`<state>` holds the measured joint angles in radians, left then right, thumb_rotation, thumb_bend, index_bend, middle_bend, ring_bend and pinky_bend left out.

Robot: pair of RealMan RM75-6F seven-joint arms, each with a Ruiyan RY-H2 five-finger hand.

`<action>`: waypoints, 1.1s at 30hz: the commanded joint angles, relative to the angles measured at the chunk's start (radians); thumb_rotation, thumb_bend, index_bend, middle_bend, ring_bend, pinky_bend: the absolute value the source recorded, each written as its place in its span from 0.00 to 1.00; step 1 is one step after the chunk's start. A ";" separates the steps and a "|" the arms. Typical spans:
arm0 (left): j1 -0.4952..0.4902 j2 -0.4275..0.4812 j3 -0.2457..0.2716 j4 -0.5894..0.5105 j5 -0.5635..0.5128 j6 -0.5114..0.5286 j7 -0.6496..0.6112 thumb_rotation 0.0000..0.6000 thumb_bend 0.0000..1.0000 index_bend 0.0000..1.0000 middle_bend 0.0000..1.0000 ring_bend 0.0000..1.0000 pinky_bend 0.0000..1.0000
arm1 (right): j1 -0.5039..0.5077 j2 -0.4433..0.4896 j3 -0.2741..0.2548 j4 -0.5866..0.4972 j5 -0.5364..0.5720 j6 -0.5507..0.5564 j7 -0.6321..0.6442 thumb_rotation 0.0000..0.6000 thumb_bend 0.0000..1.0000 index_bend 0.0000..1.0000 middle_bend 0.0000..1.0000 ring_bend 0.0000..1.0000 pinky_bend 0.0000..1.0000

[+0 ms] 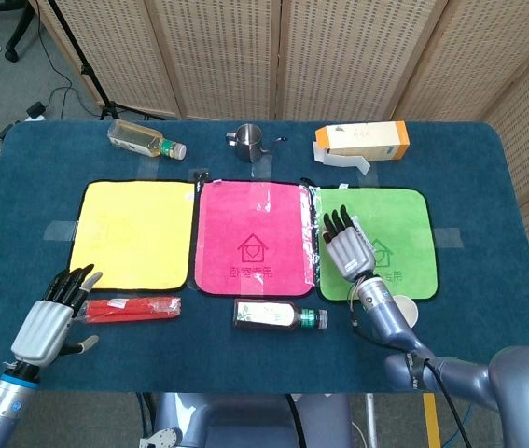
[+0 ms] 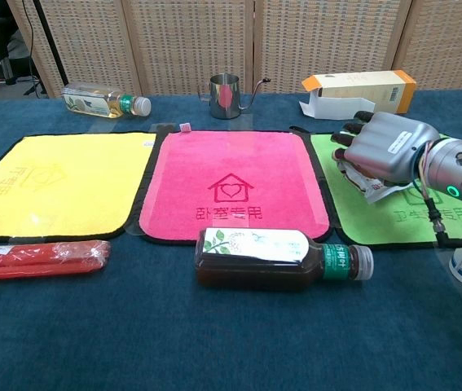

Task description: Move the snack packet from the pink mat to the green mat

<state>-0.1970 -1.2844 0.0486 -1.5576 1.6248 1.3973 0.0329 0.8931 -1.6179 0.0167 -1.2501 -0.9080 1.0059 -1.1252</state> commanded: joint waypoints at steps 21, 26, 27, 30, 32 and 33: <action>0.005 0.000 0.000 -0.002 0.012 0.016 0.009 1.00 0.09 0.00 0.00 0.00 0.00 | 0.010 0.042 0.043 -0.044 -0.021 0.024 -0.022 1.00 0.93 0.15 0.02 0.00 0.04; 0.011 0.002 -0.004 -0.001 0.013 0.033 0.012 1.00 0.09 0.00 0.00 0.00 0.00 | 0.055 0.053 0.110 -0.133 -0.064 0.077 -0.031 1.00 0.83 0.15 0.00 0.00 0.04; 0.012 0.002 -0.004 -0.001 0.014 0.035 0.011 1.00 0.09 0.00 0.00 0.00 0.00 | 0.053 0.058 0.113 -0.150 -0.071 0.086 -0.027 1.00 0.79 0.15 0.00 0.00 0.04; 0.016 0.003 -0.007 0.000 0.014 0.045 0.008 1.00 0.09 0.00 0.00 0.00 0.00 | 0.033 0.083 0.116 -0.222 -0.116 0.134 0.018 1.00 0.63 0.15 0.00 0.00 0.04; 0.020 0.001 -0.012 0.003 0.013 0.056 0.008 1.00 0.09 0.00 0.00 0.00 0.00 | -0.011 0.105 0.107 -0.287 -0.183 0.199 0.103 1.00 0.49 0.15 0.00 0.00 0.04; 0.022 0.000 -0.012 0.004 0.014 0.060 0.009 1.00 0.09 0.00 0.00 0.00 0.00 | -0.033 0.116 0.094 -0.308 -0.221 0.227 0.141 1.00 0.39 0.15 0.00 0.00 0.04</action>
<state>-0.1771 -1.2834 0.0377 -1.5550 1.6384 1.4549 0.0413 0.9127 -1.5373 0.1196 -1.4773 -1.0361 1.1488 -1.0864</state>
